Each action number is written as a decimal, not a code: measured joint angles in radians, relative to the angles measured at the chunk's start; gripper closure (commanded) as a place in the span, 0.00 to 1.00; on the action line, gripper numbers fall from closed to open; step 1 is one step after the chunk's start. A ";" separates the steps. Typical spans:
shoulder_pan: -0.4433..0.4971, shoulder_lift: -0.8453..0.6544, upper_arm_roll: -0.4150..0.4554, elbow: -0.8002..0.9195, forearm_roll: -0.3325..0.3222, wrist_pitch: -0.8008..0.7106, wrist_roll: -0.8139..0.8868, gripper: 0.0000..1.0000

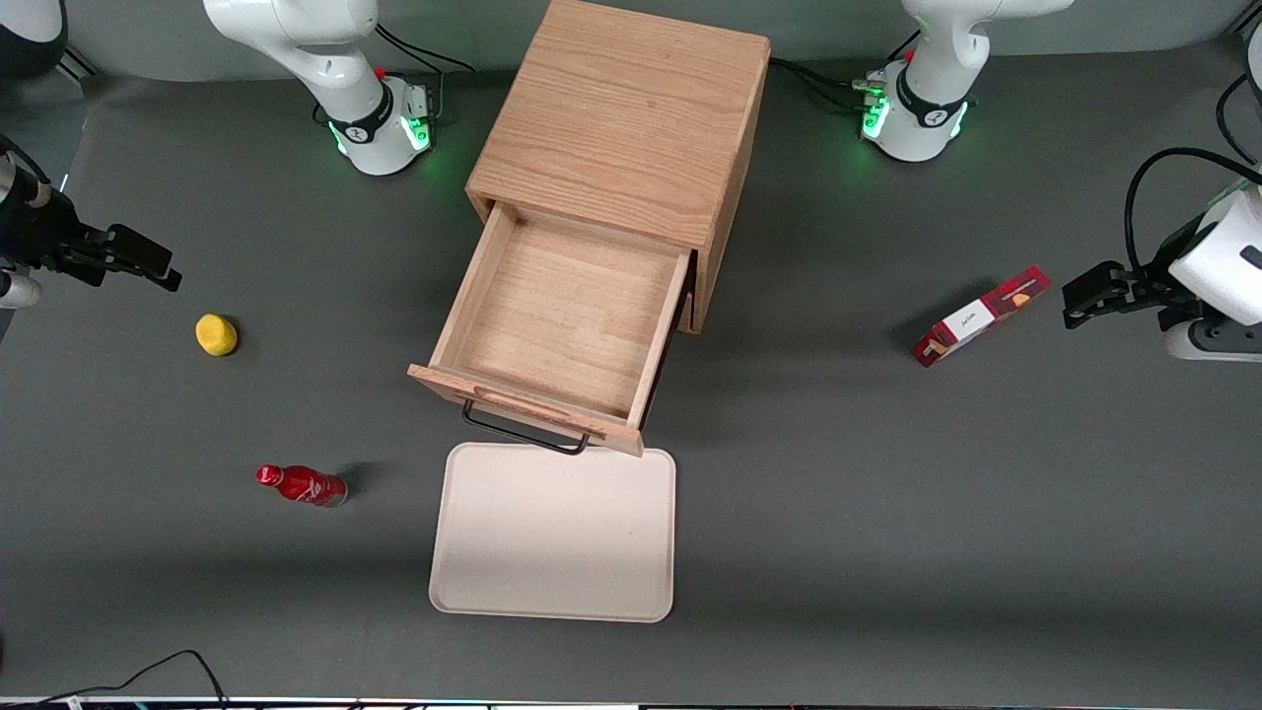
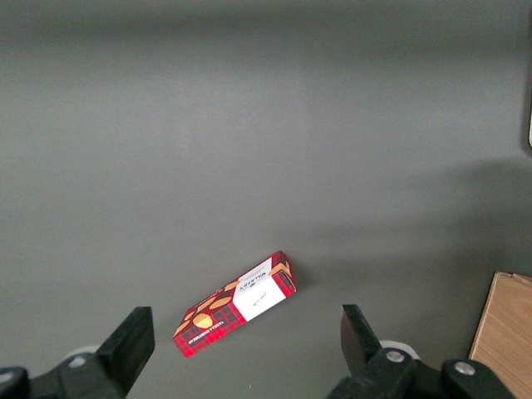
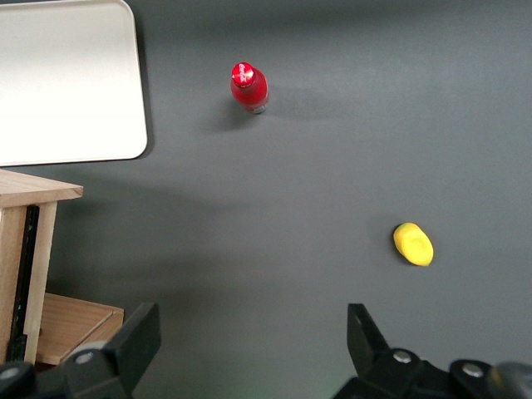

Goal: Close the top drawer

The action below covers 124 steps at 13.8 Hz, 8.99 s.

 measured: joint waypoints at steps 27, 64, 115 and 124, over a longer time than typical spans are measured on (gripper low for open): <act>0.192 0.712 0.101 0.748 -0.080 0.065 -0.376 0.00; 0.231 0.949 0.393 0.813 -0.061 -0.039 -0.463 0.00; 0.275 0.634 0.508 0.320 0.096 -0.039 -0.356 0.00; 0.260 0.547 0.386 0.399 0.118 -0.078 -0.296 0.00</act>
